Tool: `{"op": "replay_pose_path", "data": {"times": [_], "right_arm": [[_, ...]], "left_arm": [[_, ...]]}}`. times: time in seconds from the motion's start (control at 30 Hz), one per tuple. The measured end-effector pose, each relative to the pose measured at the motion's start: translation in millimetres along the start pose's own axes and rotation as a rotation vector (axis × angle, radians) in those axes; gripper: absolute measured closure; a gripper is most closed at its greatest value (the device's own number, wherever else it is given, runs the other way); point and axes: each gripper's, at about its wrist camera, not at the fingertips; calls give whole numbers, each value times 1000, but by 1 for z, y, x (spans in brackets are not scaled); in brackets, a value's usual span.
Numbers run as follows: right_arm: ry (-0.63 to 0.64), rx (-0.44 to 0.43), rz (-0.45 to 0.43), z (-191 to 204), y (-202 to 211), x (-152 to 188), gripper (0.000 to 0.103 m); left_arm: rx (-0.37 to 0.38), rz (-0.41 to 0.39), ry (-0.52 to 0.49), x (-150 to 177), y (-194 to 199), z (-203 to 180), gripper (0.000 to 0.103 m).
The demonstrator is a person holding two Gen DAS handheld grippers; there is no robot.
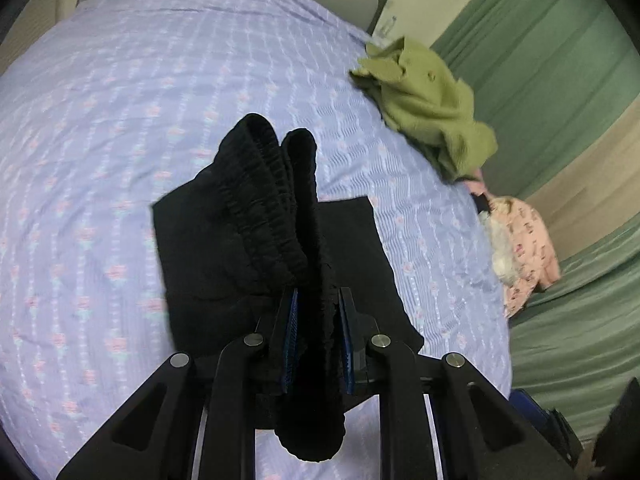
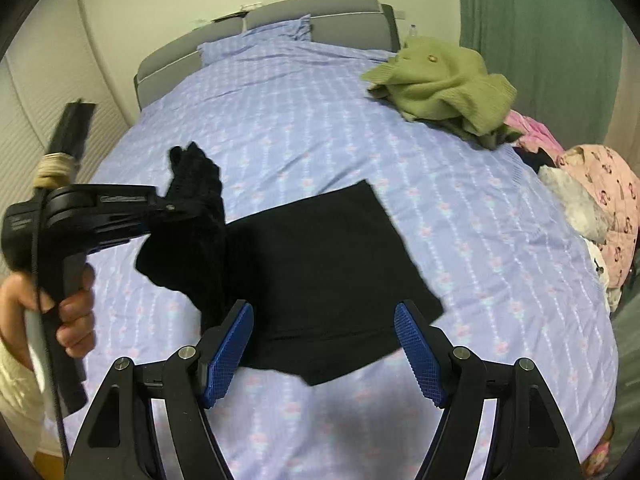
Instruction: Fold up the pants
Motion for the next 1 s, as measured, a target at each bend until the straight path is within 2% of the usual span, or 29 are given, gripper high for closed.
{"op": "replay_pose_path", "data": {"times": [0.2,0.3,0.37,0.4,0.43,0.47,0.5,0.6,0.77,0.93,1.0], "right_arm": [[2,-5,28,-65,-19,-13,29],[18,-2,41,-89,-33,-20,29],[27,5,53,-101,-40,-22,29],[27,-5,57,-105,-43,-23,29],[24,-23,56,-111,-47,-24,29],[21,-31,53,-114,-46,-24,29],[18,-42,50,-116,-48,-24,29],[24,-84,54,-119,-60,-24,29],[34,-160,89,-114,-97,-19,29],[12,-223,155,-107,-147,-10,29],[-2,-235,180,-105,-167,-6,29]], "left_arm": [[-87,97,-48,3,-79,-57,84],[-69,131,-45,4,-108,-76,81],[-19,143,-22,3,-112,-87,71],[1,130,-29,2,-107,-91,54],[4,109,-50,2,-101,-94,45],[-11,81,-77,2,-93,-97,40],[-28,67,-97,3,-86,-97,40],[-75,68,-118,10,-70,-81,38],[-195,92,-98,38,-57,-28,33],[-251,159,-48,66,-66,12,33],[-257,168,-41,73,-70,17,33]]}}
Point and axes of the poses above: each gripper's, at about its wrist camera, not at the fingertips, and y roughly against the way its jaws point, z to its left, x to its underside, and after that the axes turned 9 degrees about -z, right-handed
